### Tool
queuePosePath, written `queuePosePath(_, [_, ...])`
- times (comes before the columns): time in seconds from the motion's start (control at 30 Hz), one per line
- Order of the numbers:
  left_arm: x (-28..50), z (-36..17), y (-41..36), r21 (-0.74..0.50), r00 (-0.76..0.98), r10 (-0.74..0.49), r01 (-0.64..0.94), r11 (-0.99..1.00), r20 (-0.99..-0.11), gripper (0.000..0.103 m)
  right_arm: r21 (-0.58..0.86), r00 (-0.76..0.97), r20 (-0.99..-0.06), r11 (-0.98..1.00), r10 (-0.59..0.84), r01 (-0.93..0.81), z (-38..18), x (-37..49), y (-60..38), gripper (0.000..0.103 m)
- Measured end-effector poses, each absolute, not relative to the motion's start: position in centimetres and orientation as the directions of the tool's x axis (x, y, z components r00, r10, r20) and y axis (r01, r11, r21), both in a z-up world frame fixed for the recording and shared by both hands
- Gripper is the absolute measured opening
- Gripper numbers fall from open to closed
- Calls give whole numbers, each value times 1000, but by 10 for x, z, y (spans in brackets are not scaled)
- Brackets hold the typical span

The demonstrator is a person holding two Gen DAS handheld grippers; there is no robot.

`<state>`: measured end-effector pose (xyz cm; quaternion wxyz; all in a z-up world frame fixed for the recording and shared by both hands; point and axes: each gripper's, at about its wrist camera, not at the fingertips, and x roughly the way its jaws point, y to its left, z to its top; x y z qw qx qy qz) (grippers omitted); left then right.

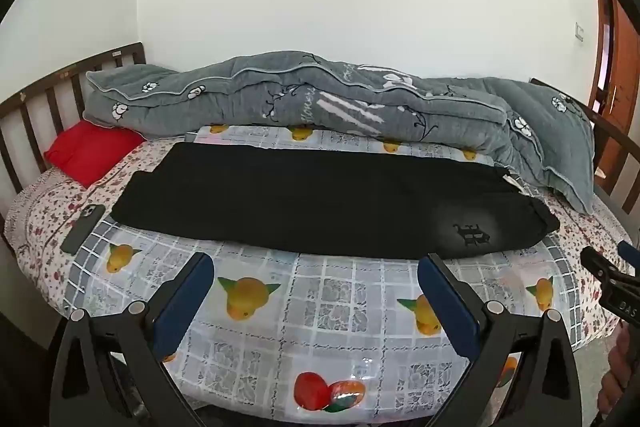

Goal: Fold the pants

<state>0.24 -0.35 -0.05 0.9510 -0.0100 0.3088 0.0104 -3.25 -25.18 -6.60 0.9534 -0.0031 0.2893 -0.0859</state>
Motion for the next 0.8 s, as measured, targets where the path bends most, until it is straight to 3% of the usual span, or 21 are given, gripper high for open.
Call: queuePosePath(0.8, [-47, 27, 2, -5, 842, 36, -46, 999, -539, 102, -51, 850, -507, 989, -145, 139, -34, -81, -235, 103])
